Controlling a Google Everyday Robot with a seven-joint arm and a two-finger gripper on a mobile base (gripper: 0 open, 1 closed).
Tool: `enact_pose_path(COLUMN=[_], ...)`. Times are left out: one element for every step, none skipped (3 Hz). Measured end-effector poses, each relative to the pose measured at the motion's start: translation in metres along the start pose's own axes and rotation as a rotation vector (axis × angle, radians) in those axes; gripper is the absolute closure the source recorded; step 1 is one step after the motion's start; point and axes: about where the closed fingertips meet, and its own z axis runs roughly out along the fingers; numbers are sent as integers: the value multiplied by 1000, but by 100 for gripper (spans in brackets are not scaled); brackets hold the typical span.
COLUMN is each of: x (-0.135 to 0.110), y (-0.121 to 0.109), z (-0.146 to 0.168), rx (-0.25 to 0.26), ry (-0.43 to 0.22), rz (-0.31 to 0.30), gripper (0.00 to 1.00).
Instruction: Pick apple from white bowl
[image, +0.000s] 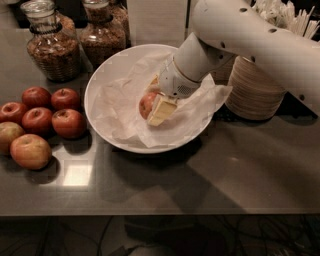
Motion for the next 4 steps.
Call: enact_pose_path(x=[-14, -26, -36, -36], y=[-9, -20, -30, -30], z=[-35, -76, -128, -128], rx=[17, 48, 90, 90], ry=[-82, -122, -124, -124], rz=[-25, -62, -92, -92], gripper=[100, 100, 100, 100])
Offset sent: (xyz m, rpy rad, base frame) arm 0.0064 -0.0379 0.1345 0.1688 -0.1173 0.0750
